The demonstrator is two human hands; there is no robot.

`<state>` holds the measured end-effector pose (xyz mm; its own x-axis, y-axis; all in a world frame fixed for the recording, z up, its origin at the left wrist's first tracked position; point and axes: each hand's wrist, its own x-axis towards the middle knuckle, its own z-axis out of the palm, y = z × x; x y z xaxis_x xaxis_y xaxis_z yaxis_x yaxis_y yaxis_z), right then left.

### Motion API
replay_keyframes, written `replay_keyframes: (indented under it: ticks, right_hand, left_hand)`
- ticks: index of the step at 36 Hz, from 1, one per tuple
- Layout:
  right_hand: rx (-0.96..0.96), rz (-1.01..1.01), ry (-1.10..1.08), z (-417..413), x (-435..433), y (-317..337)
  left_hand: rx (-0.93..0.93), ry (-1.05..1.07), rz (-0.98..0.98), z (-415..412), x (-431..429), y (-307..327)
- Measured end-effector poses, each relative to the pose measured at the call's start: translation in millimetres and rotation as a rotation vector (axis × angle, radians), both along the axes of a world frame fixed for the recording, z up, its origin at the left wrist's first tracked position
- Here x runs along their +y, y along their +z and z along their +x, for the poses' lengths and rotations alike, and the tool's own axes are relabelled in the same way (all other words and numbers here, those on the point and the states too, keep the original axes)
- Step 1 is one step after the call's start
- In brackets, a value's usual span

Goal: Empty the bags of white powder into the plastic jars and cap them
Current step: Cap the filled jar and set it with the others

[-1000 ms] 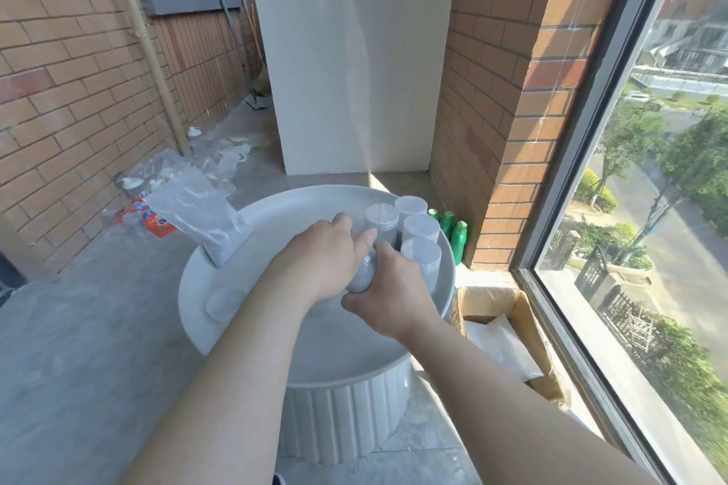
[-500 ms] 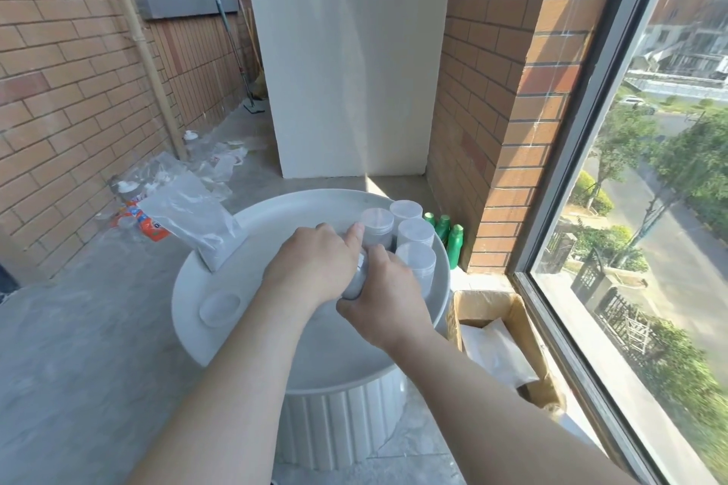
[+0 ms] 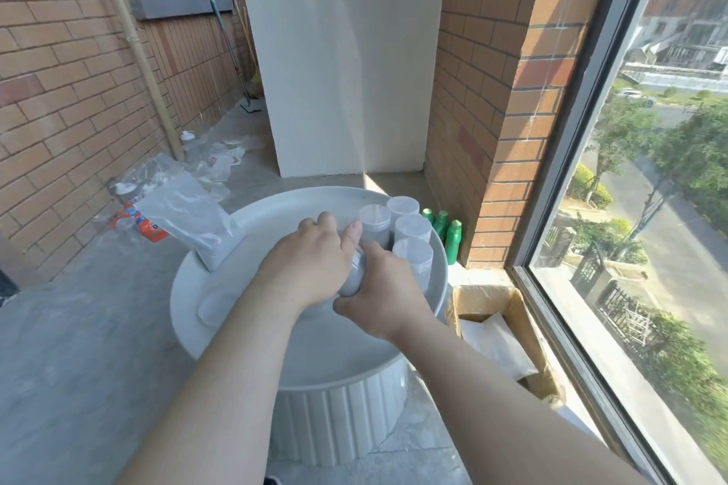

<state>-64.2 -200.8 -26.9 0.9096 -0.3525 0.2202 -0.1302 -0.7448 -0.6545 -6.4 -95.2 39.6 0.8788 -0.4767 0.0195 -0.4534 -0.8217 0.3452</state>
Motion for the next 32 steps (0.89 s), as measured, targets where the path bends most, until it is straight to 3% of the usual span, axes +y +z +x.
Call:
replay_keyframes:
  ticks: [7, 14, 20, 25, 32]
  right_hand:
    - [-0.088, -0.166, -0.035, 2, 5, -8]
    - [-0.098, -0.158, -0.058, -1, 1, -6]
    - [0.034, 0.097, -0.002, -1, -15, 7]
    - [-0.017, 0.039, -0.009, -2, -11, 4]
    - [-0.109, -0.065, -0.077, -1, -3, 2]
  left_hand:
    - [0.127, 0.132, -0.023, -11, -8, 10]
    - [0.198, 0.097, -0.046, -15, -7, 15]
    - [0.118, -0.077, -0.050, -4, 4, 8]
    - [0.003, 0.000, 0.012, -15, 3, 9]
    - [0.071, 0.069, 0.006, -25, -8, 17]
